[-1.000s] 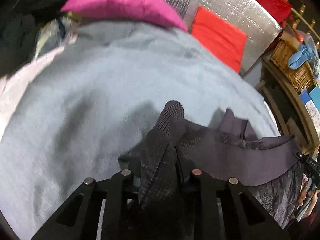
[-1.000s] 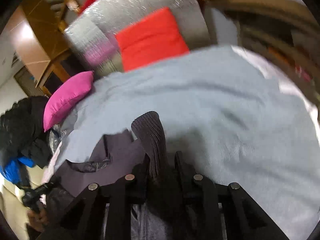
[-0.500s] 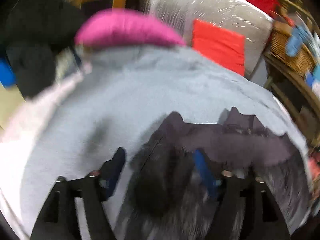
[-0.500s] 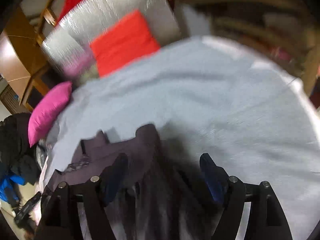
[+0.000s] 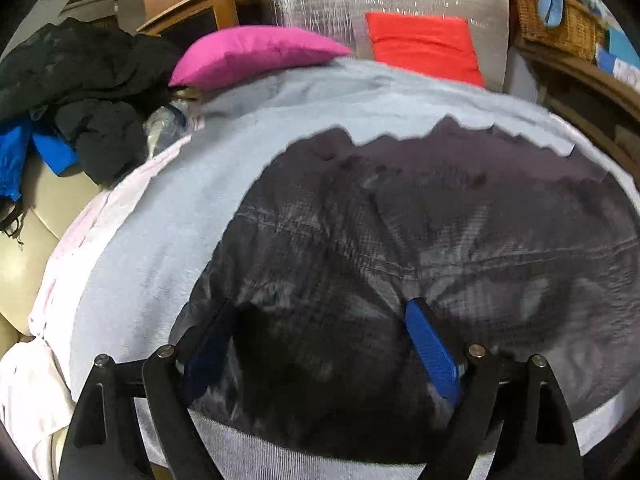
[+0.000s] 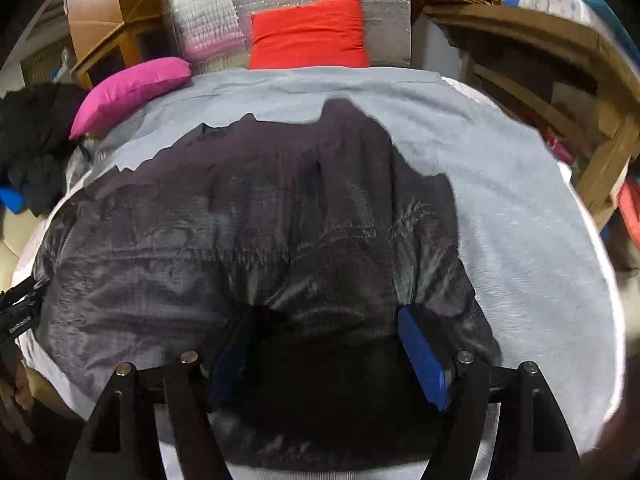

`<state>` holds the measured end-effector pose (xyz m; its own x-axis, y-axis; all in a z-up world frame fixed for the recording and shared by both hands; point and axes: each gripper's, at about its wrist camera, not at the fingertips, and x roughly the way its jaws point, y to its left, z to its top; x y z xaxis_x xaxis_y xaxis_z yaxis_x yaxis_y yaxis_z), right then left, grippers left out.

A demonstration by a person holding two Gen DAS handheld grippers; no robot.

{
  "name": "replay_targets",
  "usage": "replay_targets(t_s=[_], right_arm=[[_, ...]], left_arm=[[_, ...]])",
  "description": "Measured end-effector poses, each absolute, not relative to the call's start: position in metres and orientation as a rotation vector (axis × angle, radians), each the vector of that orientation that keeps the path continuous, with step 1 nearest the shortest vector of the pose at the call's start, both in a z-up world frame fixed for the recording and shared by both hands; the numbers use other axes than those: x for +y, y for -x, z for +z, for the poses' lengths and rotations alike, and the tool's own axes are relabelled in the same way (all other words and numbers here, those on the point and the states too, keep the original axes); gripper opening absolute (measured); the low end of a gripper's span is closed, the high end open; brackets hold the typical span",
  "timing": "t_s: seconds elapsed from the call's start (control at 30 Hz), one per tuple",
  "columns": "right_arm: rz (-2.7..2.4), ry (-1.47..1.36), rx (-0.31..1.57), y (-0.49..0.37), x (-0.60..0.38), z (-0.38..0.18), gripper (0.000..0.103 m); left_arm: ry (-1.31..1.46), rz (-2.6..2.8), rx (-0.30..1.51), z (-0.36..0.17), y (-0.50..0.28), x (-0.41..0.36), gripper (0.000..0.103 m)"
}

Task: Fold large clothes

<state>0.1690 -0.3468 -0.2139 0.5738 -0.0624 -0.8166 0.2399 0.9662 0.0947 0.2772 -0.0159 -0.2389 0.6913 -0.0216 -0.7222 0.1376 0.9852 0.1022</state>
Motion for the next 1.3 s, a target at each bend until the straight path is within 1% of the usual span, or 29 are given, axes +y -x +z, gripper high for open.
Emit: replay_targets(t_s=[0.13,0.27,0.3,0.37,0.43,0.5,0.6,0.87,0.93,1.03,1.1,1.3], right_arm=[[-0.152,-0.288,0.875,-0.150,-0.338,-0.191,0.077],[-0.075,-0.259,0.797,-0.143,-0.301,-0.184,0.077],[-0.055,-0.252,0.801,-0.145,-0.289,-0.188,0.077],[-0.041,-0.231,0.867,-0.151,-0.268,-0.209,0.077],[-0.087,-0.131,0.871,-0.160,-0.251,-0.223,0.077],[-0.100,-0.094,0.872,-0.160,-0.244,-0.220,0.077],[-0.095,-0.162,0.878,-0.160,-0.251,-0.212,0.077],[-0.049,-0.198,0.804,-0.140,-0.249,-0.188,0.077],[-0.038,-0.195,0.807,-0.146,-0.244,-0.190,0.076],[-0.049,-0.187,0.873,-0.154,-0.242,-0.210,0.076],[-0.055,-0.175,0.872,-0.157,-0.240,-0.220,0.076],[-0.058,-0.154,0.866,-0.160,-0.239,-0.225,0.076]], left_arm=[[-0.119,-0.088,0.754,-0.223,-0.259,-0.018,0.087],[-0.167,-0.102,0.697,-0.218,-0.243,-0.038,0.087],[-0.184,-0.104,0.699,-0.221,-0.240,-0.043,0.087],[-0.226,-0.101,0.735,-0.234,-0.244,-0.053,0.087],[-0.247,-0.089,0.747,-0.244,-0.248,-0.058,0.087],[-0.252,-0.085,0.743,-0.241,-0.249,-0.059,0.087],[-0.244,-0.082,0.741,-0.235,-0.247,-0.059,0.087],[-0.262,-0.095,0.707,-0.228,-0.234,-0.069,0.087],[-0.254,-0.096,0.710,-0.229,-0.235,-0.068,0.087],[-0.249,-0.098,0.715,-0.230,-0.238,-0.067,0.087],[-0.249,-0.098,0.717,-0.232,-0.239,-0.067,0.087],[-0.252,-0.100,0.721,-0.236,-0.242,-0.068,0.087]])
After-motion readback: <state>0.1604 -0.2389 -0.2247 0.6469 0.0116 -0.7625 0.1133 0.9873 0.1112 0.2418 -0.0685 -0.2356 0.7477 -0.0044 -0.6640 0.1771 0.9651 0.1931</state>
